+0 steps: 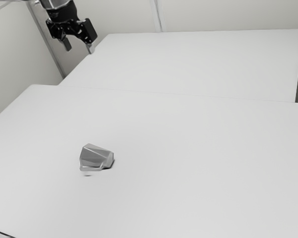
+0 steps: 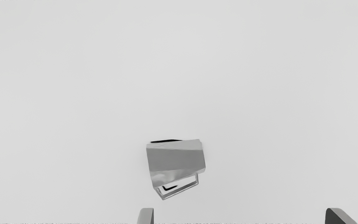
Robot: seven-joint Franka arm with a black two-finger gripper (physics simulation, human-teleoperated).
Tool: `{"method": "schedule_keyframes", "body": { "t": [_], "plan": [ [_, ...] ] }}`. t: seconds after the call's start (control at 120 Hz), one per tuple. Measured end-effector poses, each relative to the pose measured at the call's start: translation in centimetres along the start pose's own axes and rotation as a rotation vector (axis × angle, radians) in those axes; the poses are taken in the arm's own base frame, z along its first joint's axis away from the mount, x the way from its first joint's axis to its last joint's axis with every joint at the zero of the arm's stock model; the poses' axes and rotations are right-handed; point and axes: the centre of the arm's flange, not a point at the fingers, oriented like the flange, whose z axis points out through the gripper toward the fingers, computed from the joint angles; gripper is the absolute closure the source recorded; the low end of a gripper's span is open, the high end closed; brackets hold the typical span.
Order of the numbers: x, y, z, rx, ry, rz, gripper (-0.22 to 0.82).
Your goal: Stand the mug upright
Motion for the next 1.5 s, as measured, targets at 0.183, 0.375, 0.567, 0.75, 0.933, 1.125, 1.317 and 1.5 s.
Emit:
{"method": "schedule_keyframes", "body": {
  "t": [0.183, 0.375, 0.567, 0.75, 0.933, 1.125, 1.317, 1.5],
  "plan": [
    [-0.6, -0.5, 0.2, -0.01, -0.015, -0.038, 0.0],
    [-0.8, -1.6, 4.2, -0.108, -0.092, -0.085, 0.0],
    [-2.8, -7.2, 13.3, -0.361, -0.18, -0.186, 0.0],
    [-4.8, -14.0, 20.0, -0.531, -0.16, -0.288, 0.0],
    [-10.3, -22.7, 27.6, -0.666, -0.12, -0.444, 0.0],
    [-11.8, -25.4, 33.0, -0.758, -0.044, -0.471, 0.0],
    [-12.6, -24.1, 38.0, -0.881, 0.021, -0.468, 0.0],
    [-13.9, -23.6, 42.4, -0.956, 0.068, -0.474, 0.0]
  ]
}}
